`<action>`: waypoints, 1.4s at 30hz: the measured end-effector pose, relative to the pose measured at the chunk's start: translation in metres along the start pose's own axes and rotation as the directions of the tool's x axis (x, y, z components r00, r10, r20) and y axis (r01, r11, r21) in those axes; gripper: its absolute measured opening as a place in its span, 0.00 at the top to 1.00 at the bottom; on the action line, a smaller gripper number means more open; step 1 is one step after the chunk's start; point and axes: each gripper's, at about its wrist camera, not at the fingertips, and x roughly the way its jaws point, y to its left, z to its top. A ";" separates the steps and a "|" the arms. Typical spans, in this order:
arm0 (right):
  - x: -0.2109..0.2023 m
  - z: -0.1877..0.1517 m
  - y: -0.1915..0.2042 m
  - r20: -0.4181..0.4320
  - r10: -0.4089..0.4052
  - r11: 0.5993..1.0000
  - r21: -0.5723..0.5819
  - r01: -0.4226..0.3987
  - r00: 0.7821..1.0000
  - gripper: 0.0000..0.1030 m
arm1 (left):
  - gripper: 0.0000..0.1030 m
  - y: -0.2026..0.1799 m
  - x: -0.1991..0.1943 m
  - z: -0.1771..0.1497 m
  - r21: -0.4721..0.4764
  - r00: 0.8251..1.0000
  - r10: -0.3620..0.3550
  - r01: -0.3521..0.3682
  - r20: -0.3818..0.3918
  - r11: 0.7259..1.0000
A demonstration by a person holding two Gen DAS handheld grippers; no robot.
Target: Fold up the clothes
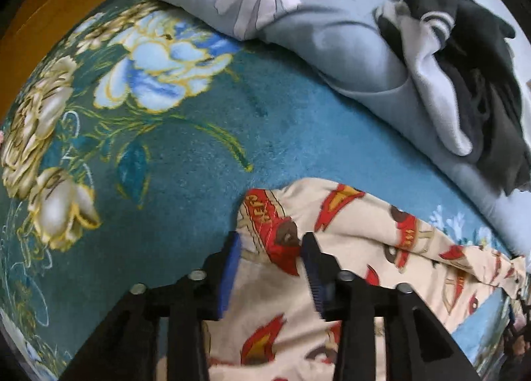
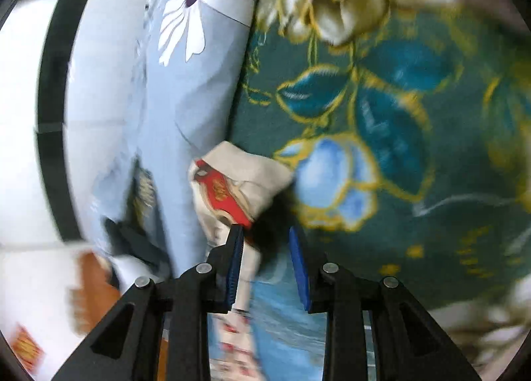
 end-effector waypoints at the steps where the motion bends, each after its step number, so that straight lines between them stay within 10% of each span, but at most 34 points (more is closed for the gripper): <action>1: 0.005 0.000 -0.004 -0.002 0.041 0.998 0.038 -0.041 0.999 0.71 | 0.53 0.002 0.003 0.001 -0.003 1.000 0.012 -0.012 -0.005 1.000; 6: 0.007 -0.002 0.011 0.015 0.103 0.993 0.049 -0.104 0.995 0.70 | 0.44 0.007 0.010 0.004 0.005 1.000 0.004 -0.004 0.000 1.000; 9: 0.002 -0.001 0.035 0.037 0.072 0.997 -0.008 -0.072 0.997 0.97 | 0.44 0.003 0.009 0.008 0.015 1.000 0.010 -0.010 0.012 1.000; 12: -0.010 -0.002 0.066 0.052 0.058 0.995 -0.088 -0.054 0.997 0.99 | 0.72 0.001 0.004 0.011 0.001 0.999 -0.024 0.024 0.026 1.000; 18: -0.082 -0.030 0.114 0.139 0.145 0.960 -0.258 -0.105 0.980 0.99 | 0.81 0.007 -0.047 -0.010 -0.060 0.982 -0.136 0.145 0.129 0.988; 23: -0.153 -0.056 0.141 0.315 0.017 0.914 -0.390 0.113 0.949 0.99 | 0.81 -0.004 -0.089 -0.014 0.036 0.960 -0.217 0.214 0.174 0.976; 27: -0.103 -0.022 0.141 0.260 -0.211 0.887 -0.354 0.297 0.942 0.99 | 0.81 -0.031 -0.030 0.015 0.053 0.984 -0.140 0.135 0.108 0.989; 32: 0.003 0.021 0.106 0.129 -0.458 0.836 -0.273 0.475 0.880 0.99 | 0.81 -0.036 0.007 0.028 -0.014 0.994 -0.092 0.093 0.060 0.996; 39: 0.040 0.040 0.121 0.207 -0.450 0.763 -0.416 0.494 0.869 0.97 | 0.78 -0.036 0.022 0.031 -0.017 0.997 -0.074 0.074 0.024 0.997; 42: 0.028 0.038 0.123 0.200 -0.384 0.774 -0.464 0.432 0.902 0.63 | 0.75 -0.028 0.023 0.029 -0.062 0.993 -0.116 0.116 0.005 0.991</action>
